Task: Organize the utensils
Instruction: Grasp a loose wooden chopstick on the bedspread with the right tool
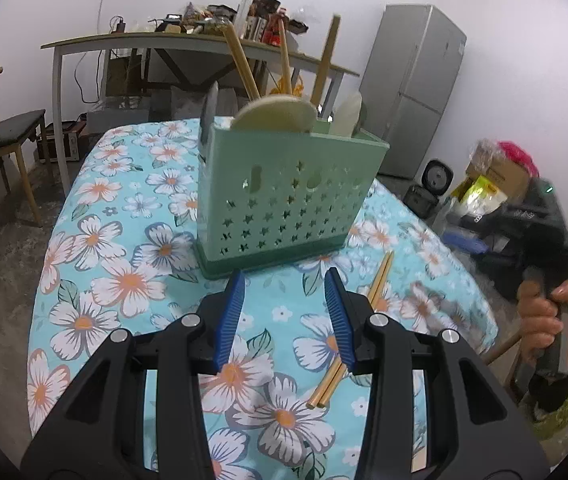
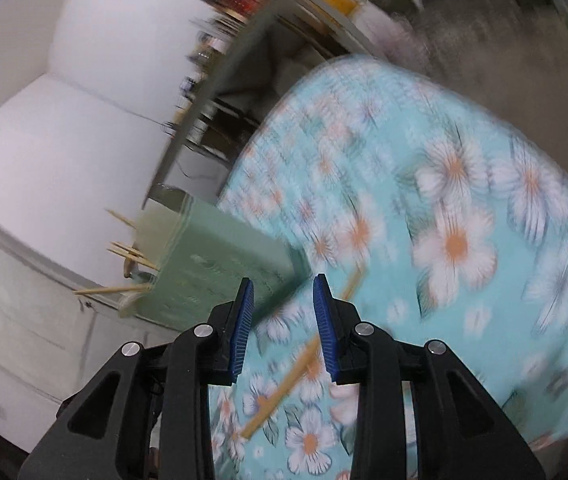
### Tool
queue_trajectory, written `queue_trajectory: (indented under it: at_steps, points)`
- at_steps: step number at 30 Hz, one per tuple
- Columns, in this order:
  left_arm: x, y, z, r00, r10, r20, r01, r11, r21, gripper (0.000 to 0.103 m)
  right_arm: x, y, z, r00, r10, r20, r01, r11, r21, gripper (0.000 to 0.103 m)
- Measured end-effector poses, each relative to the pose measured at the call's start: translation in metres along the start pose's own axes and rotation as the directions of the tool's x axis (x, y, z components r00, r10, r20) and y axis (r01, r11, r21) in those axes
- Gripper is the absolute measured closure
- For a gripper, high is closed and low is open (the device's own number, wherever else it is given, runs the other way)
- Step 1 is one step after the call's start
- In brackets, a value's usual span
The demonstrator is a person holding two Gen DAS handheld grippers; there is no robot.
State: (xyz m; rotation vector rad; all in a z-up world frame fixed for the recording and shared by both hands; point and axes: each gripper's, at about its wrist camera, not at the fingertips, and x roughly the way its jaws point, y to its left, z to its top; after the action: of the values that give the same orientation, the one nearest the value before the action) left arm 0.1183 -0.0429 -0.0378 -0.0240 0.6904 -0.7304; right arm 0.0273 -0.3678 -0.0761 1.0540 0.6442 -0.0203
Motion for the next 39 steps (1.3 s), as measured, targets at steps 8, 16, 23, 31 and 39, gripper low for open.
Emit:
queue_trajectory:
  at_steps: [8,16,23,31,39]
  points:
    - [0.015,-0.004,-0.004,0.996,0.031,-0.080,-0.028,0.999,0.038,0.064,0.054,-0.026,-0.009,0.995,-0.046,-0.090,0.056,0.992,0.111,0.079]
    - [0.029,-0.014,-0.009,0.992,0.008,-0.129,0.000,0.998,0.062,0.063,0.075,-0.040,-0.003,0.994,-0.048,-0.101,0.065,0.984,0.165,0.090]
    - [0.036,-0.025,-0.008,0.989,-0.019,-0.150,0.031,0.996,0.078,0.064,0.074,-0.045,-0.002,0.995,-0.028,-0.094,0.045,0.982,0.182,0.095]
    - [0.044,-0.036,-0.005,0.984,-0.046,-0.171,0.064,0.993,0.101,0.064,0.056,-0.053,-0.005,0.996,-0.022,-0.090,0.037,0.984,0.176,0.095]
    - [0.068,-0.053,-0.012,0.964,-0.073,-0.257,0.115,0.981,0.155,0.064,0.030,-0.059,-0.013,0.996,-0.050,-0.069,0.061,0.984,0.166,0.095]
